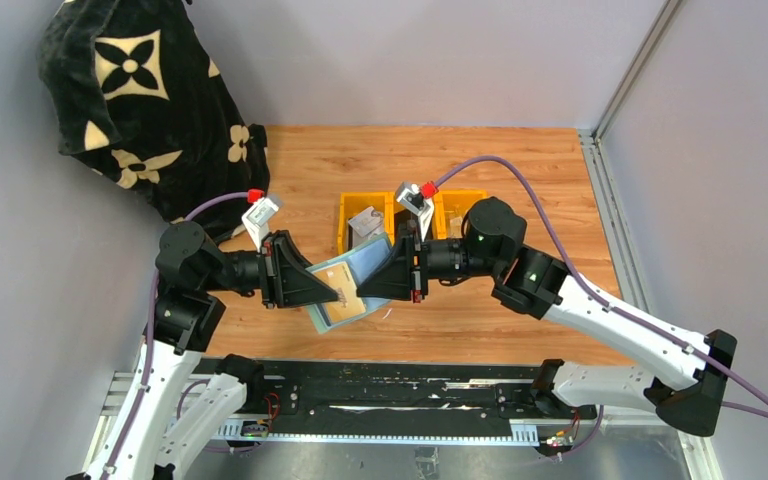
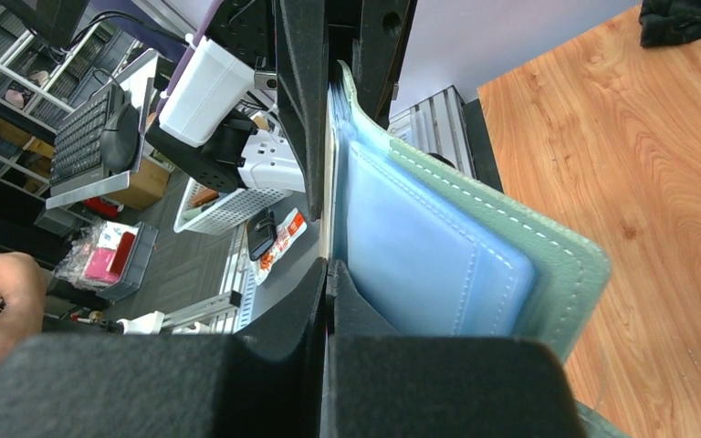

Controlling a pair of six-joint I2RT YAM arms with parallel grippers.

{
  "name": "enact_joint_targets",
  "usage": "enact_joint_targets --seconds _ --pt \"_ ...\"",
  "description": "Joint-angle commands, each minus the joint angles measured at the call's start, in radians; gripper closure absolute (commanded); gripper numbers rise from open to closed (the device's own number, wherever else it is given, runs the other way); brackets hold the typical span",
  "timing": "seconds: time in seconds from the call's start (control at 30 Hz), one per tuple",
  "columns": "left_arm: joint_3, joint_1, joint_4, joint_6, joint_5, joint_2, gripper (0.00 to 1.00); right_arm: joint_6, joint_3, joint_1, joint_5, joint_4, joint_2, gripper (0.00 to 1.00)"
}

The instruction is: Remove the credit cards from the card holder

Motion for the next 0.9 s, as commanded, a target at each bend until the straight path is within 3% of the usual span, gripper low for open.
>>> enact_joint_targets --seconds 0.0,0.07,0.13,0.2,0.3,0.37,0.43,0.53,0.63,0.87 --pt "0.047 -0.005 -0.032 0.035 0.043 0.001 0.97 -0.032 -0.022 -0.016 0.02 -0.014 -0.029 1.0" --pt "0.059 -0.005 -0.079 0.072 0.03 0.006 1.0 -0.011 -0.024 -0.016 0.013 0.022 -0.022 0.97" --pt "0.07 -0.005 -0.13 0.111 0.019 0.013 1.0 0.014 -0.015 -0.013 -0.002 0.066 0.006 0.78" --pt "0.072 -0.005 -0.137 0.121 0.009 0.02 1.0 0.02 0.001 -0.006 -0.006 0.077 0.037 0.66" --pt "0.076 -0.005 -0.138 0.125 0.003 0.03 1.0 0.029 0.009 -0.001 -0.013 0.098 0.069 0.62" --pt "0.081 -0.005 -0.142 0.129 -0.001 0.033 1.0 0.035 0.007 0.002 -0.016 0.114 0.081 0.68" --pt "0.085 -0.005 -0.151 0.133 -0.003 0.034 1.0 0.035 0.007 0.002 -0.019 0.116 0.081 0.82" --pt "0.09 -0.004 -0.165 0.136 -0.005 0.031 0.91 0.013 0.005 0.001 -0.002 0.083 0.059 1.0" --pt "0.092 -0.005 -0.166 0.129 -0.007 0.027 0.82 -0.003 -0.012 -0.001 0.023 0.069 0.018 1.0" --pt "0.095 -0.005 -0.143 0.102 0.013 0.028 0.83 0.011 -0.056 -0.013 0.028 0.083 -0.022 1.0"
